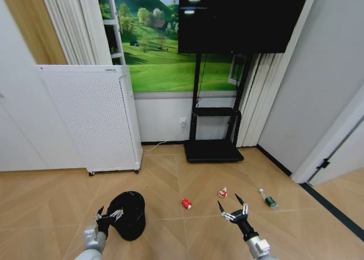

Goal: Pick up the trash bin and place the garbage on the floor into it.

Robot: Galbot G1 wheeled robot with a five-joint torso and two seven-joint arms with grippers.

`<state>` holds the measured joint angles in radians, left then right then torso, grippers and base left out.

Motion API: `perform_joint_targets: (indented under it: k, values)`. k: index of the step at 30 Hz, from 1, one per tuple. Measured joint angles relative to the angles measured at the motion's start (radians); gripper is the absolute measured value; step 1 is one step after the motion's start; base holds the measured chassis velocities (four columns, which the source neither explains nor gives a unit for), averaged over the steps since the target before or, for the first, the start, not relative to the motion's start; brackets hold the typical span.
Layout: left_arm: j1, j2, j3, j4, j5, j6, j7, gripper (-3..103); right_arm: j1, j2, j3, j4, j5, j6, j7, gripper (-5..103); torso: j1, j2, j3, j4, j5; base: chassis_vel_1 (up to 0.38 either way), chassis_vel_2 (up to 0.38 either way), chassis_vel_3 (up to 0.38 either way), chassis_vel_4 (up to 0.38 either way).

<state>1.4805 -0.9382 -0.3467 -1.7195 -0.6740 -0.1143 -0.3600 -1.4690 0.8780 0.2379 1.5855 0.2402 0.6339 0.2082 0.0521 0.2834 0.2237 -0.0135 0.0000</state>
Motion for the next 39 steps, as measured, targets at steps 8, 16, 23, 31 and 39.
perform_joint_targets:
  k: [8,16,23,31,39]
  values:
    - [-0.003,-0.009,-0.004,0.004,0.001,-0.007,0.013,100,-0.011,0.008,0.009,-0.001,-0.008,0.001,0.001,100,-0.001,-0.002,-0.001,0.0003,0.0000,0.052,0.050,0.044,0.043]
    - [-0.021,-0.016,0.000,0.025,0.003,-0.019,0.030,100,-0.033,0.019,0.027,-0.001,-0.019,0.008,-0.001,100,-0.001,-0.001,0.000,-0.0003,0.0000,0.000,0.000,0.000,0.000]
    - [-0.058,-0.009,0.001,0.089,-0.095,-0.003,0.022,100,-0.064,0.036,0.054,-0.014,-0.038,0.024,-0.012,100,0.000,0.001,0.001,0.0001,-0.0002,0.000,0.000,0.000,0.000]
    - [-0.135,0.017,0.018,0.160,-0.137,0.000,0.025,100,-0.086,0.049,0.067,-0.022,-0.041,0.030,-0.018,100,0.000,0.002,0.001,-0.0001,-0.0001,0.000,0.000,0.000,0.000]
    - [-0.220,0.000,0.063,0.251,-0.125,0.001,0.050,100,-0.115,0.064,0.075,-0.023,-0.050,0.034,-0.020,100,0.001,0.003,0.002,-0.0001,-0.0002,0.000,0.000,0.000,0.000]
